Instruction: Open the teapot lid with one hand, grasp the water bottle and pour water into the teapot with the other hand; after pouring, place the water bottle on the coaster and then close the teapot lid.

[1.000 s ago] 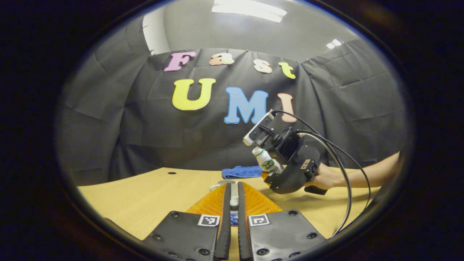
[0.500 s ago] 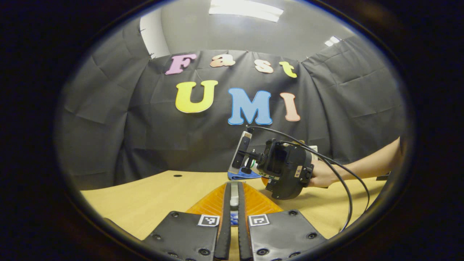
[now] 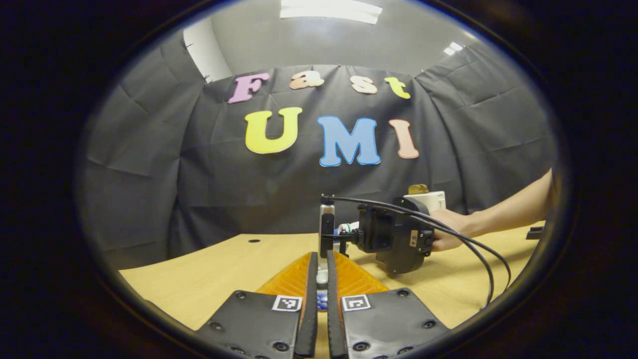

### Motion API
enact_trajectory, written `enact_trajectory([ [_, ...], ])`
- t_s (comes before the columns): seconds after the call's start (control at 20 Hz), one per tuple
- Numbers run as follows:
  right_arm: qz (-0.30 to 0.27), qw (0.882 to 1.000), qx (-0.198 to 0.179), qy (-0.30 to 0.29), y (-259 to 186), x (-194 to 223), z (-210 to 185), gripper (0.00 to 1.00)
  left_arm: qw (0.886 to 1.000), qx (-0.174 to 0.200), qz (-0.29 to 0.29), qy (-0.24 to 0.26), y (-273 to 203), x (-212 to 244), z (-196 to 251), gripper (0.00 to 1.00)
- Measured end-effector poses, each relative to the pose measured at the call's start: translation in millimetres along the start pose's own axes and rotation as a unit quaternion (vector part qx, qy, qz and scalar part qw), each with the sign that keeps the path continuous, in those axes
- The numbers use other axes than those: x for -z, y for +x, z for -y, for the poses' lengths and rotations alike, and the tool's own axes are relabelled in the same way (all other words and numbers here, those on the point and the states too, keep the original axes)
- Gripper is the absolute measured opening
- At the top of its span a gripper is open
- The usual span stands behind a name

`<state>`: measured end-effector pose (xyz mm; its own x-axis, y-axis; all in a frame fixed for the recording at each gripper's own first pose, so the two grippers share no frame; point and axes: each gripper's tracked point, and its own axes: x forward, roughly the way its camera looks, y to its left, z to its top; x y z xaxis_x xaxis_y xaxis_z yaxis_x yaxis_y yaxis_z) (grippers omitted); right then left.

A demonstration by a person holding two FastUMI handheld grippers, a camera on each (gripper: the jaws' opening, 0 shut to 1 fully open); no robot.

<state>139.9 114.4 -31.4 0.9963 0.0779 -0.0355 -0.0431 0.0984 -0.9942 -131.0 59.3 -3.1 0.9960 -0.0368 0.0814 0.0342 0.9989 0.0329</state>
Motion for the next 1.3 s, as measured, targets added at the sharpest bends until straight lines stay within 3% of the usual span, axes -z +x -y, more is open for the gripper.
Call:
enact_trajectory([
  [0.05, 0.001, 1.000, -0.002, -0.012, 1.4, -1.7, -1.9, 0.73, 1.000, -0.003, -0.002, 0.003, 0.9, 0.2, -2.6, 0.12],
  [0.15, 0.006, 0.999, 0.011, -0.053, 0.4, -5.2, 0.9, 0.72, 1.000, -0.003, -0.007, 0.000, 0.6, 4.4, -3.6, 0.19],
  [0.2, 0.008, 0.998, 0.013, -0.068, 0.6, -4.2, 1.5, 0.72, 1.000, -0.003, -0.008, 0.001, 2.1, 4.2, -4.9, 0.15],
  [0.35, 0.012, 0.995, 0.024, -0.093, 1.6, -4.2, 6.1, 0.73, 1.000, -0.009, -0.009, 0.003, 1.9, 6.1, -9.0, 0.19],
  [0.55, 0.024, 0.990, 0.040, -0.132, -0.1, -9.7, 10.0, 0.72, 1.000, -0.012, -0.014, 0.000, 3.1, 8.9, -11.3, 0.15],
  [0.6, 0.025, 0.989, 0.039, -0.137, 1.4, -8.0, 10.4, 0.72, 1.000, -0.012, -0.013, -0.001, 2.6, 8.6, -11.7, 0.19],
  [0.65, 0.025, 0.989, 0.038, -0.141, 1.6, -8.1, 11.2, 0.72, 1.000, -0.013, -0.011, -0.001, 2.1, 6.4, -12.3, 0.15],
  [1.3, 0.041, 0.977, 0.064, -0.197, 1.1, -18.3, 34.2, 0.72, 1.000, -0.016, -0.008, 0.005, -1.7, 2.3, -12.9, 0.15],
])
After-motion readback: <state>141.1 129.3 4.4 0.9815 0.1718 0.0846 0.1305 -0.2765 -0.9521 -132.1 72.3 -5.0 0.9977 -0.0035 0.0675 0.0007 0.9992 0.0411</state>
